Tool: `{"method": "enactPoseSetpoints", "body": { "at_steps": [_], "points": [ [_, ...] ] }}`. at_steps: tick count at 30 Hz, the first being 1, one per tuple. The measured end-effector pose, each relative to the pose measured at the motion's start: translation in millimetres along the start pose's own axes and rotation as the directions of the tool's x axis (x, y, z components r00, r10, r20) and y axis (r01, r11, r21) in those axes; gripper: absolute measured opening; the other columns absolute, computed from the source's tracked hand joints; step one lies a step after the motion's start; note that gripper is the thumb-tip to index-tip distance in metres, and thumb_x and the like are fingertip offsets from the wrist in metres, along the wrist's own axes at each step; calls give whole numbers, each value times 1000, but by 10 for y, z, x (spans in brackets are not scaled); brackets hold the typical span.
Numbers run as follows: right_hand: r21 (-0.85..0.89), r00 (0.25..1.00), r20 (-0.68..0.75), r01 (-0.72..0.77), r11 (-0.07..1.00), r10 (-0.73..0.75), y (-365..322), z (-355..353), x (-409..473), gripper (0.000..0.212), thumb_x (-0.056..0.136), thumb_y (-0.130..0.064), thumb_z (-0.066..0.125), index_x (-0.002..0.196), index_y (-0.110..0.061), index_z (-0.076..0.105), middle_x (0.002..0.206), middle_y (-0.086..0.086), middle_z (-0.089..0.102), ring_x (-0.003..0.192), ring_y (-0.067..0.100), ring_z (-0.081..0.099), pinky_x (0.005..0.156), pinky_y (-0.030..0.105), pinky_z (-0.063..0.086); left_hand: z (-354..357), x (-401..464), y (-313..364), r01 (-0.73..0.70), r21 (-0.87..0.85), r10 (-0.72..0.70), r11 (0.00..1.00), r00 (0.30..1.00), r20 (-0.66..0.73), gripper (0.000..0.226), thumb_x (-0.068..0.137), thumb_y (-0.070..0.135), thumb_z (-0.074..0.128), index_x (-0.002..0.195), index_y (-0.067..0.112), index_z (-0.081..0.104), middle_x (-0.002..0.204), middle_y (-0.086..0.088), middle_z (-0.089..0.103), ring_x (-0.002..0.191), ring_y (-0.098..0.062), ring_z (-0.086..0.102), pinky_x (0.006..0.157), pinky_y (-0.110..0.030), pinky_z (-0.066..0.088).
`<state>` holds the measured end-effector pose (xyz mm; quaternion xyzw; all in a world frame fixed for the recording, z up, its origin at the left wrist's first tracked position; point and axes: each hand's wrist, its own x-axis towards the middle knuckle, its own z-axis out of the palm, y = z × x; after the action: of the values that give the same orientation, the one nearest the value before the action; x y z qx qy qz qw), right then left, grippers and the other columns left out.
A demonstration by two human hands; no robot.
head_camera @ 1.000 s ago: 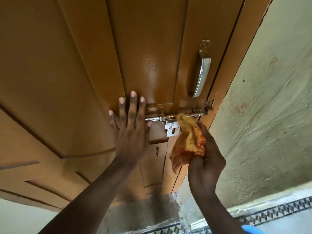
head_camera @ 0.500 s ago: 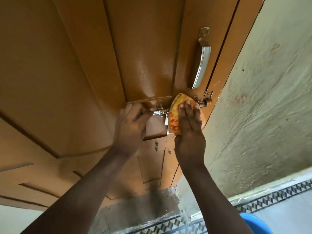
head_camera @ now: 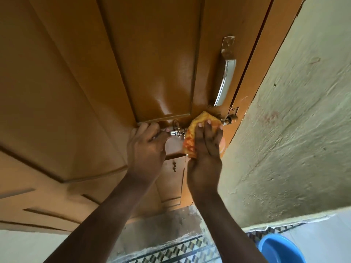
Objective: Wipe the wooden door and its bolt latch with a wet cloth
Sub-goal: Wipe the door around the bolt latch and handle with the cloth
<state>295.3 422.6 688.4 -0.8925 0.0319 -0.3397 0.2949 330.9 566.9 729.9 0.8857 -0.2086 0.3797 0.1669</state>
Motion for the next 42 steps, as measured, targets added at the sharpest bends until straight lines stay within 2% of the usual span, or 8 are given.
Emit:
{"method": "enactPoseSetpoints", "body": {
  "at_steps": [7, 13, 19, 22, 27, 32, 37, 42],
  "points": [
    [-212, 964, 187, 227, 951, -188, 75, -256, 39, 65, 86, -13, 52, 150, -9, 45, 156, 18, 43, 149, 36, 27, 113, 54, 43, 40, -14, -29, 39, -50, -37, 998, 999, 34, 8, 86, 1, 82, 89, 9, 81, 78, -9, 63, 74, -31, 57, 59, -42, 47],
    [-213, 987, 118, -86, 973, 113, -195, -146, 164, 70, 86, -9, 67, 151, -4, 41, 157, 20, 40, 147, 45, 33, 102, 58, 52, 14, 4, -4, 26, -30, -25, 999, 999, 40, 9, 88, 0, 77, 88, 7, 80, 78, -9, 62, 75, -33, 57, 60, -42, 46],
    [-239, 959, 238, 209, 948, -151, 155, -340, 141, 92, 69, -10, 85, 150, -7, 42, 155, 18, 45, 144, 43, 38, 109, 52, 46, 11, 0, 15, 2, -27, -1, 1000, 1000, 23, 7, 91, 1, 75, 87, 6, 79, 76, -9, 60, 71, -32, 55, 57, -40, 43],
    [-359, 984, 168, 117, 926, -59, 316, -429, 229, 92, 67, -14, 90, 148, -6, 46, 150, 21, 51, 138, 46, 48, 108, 54, 41, 21, -29, 4, -11, -7, 11, 1000, 999, 33, 10, 87, -2, 76, 89, 7, 80, 78, -9, 62, 71, -33, 57, 58, -39, 44],
    [-197, 988, 123, -66, 978, 92, -171, -27, 101, 78, 87, -8, 72, 155, -3, 34, 161, 20, 35, 151, 41, 23, 100, 52, 55, 17, -20, -25, -10, -15, 11, 1000, 999, 48, 9, 89, -1, 72, 88, 6, 78, 79, -12, 63, 74, -35, 56, 58, -45, 47],
    [-296, 964, 215, 217, 930, -157, 321, -355, 146, 87, 74, -11, 85, 151, -3, 44, 158, 17, 42, 149, 39, 25, 99, 56, 54, 22, -29, -34, -15, -15, 16, 1000, 1000, 21, 12, 90, -3, 72, 88, 7, 79, 77, -10, 61, 71, -33, 53, 56, -44, 46],
    [-250, 985, 158, -24, 968, 65, -40, -164, 84, 80, 81, -1, 66, 155, -2, 35, 164, 18, 29, 151, 42, 16, 88, 63, 57, 14, -23, -32, -45, 26, 46, 999, 999, -9, 7, 93, 3, 75, 92, 7, 81, 76, -9, 63, 69, -30, 53, 56, -41, 45],
    [-241, 939, 230, 311, 919, -257, -44, -162, 39, 64, 87, -8, 52, 150, 0, 42, 157, 20, 41, 148, 39, 21, 102, 55, 53, -12, 5, -32, -62, 51, 63, 997, 998, -6, 9, 94, 9, 75, 87, 9, 80, 75, -8, 64, 69, -29, 55, 58, -36, 42]
  ]
}}
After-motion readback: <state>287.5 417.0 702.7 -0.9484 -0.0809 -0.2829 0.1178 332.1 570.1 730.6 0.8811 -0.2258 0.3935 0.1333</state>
